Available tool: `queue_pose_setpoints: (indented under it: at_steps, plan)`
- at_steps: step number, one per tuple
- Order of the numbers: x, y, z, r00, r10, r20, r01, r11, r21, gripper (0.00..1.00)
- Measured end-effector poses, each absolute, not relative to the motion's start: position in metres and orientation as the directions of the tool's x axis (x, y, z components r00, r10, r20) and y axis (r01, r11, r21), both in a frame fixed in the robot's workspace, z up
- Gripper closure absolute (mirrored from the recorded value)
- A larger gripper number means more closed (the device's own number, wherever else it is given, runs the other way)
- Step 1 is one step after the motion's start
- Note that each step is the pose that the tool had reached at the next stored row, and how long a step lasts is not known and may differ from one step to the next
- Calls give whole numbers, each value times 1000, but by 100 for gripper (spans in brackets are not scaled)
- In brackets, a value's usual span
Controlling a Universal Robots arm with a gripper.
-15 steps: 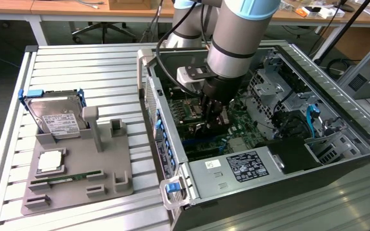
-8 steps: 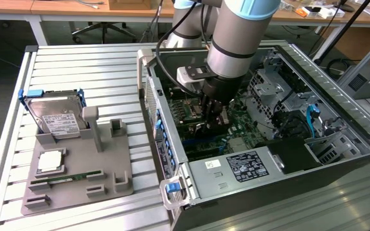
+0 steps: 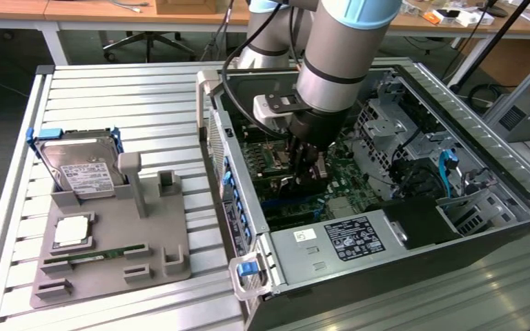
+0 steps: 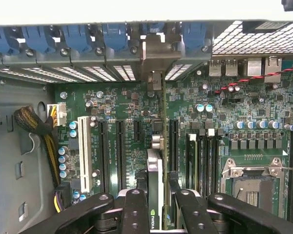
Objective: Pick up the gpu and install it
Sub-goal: 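Insert the gpu into the slot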
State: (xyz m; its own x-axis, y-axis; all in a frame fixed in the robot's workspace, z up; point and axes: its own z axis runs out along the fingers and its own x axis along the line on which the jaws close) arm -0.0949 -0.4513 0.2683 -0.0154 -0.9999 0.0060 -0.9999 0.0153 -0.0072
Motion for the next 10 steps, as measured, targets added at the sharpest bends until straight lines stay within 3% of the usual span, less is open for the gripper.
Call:
queue_pose_setpoints:
  at_steps: [10]
  plan:
    - [-93,-451,267,-15,-1000,6,-1000,15,-7,73]
